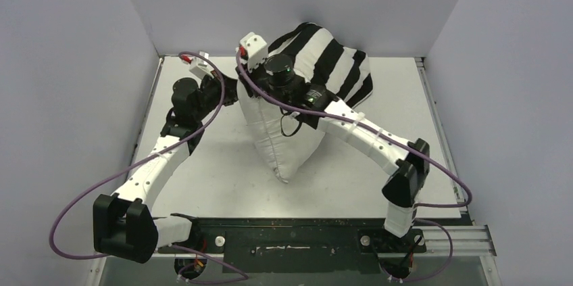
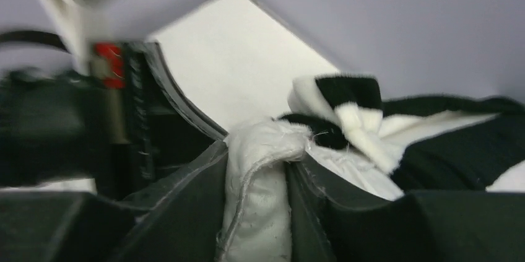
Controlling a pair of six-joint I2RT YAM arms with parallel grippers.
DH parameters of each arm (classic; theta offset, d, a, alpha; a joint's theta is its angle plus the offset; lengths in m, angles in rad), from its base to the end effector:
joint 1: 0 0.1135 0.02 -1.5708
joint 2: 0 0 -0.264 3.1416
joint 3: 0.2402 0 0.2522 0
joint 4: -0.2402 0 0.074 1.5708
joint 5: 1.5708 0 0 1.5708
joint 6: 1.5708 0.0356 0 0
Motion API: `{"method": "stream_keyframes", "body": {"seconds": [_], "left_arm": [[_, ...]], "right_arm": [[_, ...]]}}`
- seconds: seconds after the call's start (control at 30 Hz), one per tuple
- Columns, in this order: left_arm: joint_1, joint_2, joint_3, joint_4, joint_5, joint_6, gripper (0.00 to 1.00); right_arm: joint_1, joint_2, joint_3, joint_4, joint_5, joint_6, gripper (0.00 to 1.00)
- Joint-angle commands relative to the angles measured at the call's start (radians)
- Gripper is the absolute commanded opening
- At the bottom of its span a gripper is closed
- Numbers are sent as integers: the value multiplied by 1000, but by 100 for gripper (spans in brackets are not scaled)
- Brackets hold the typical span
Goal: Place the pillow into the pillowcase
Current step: Stuff the pillow into the pillowcase.
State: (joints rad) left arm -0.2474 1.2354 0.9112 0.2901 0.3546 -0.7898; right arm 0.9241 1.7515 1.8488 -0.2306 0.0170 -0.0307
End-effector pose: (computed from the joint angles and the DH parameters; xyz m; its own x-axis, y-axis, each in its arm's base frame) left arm 0.2798 -0.0834 0.3380 -0.4253 -0.5795 -0.6952 0.3751 0.5862 -0.7181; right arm 0.2500 0.3301 0.4421 -0.0559 -0.1249 -0.9906 -0.7899 0.6124 -0.0327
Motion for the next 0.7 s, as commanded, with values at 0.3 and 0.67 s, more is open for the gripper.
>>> {"method": "stream_keyframes", "body": {"seconds": [0.3, 0.67], "left_arm": [[141, -73, 296, -164, 24, 40, 0], [131, -125, 104, 155, 241, -133, 0]], "right_arm": [[-195, 164, -303, -40, 54, -4, 0], [-262, 407, -78, 235, -154, 61, 0]]}}
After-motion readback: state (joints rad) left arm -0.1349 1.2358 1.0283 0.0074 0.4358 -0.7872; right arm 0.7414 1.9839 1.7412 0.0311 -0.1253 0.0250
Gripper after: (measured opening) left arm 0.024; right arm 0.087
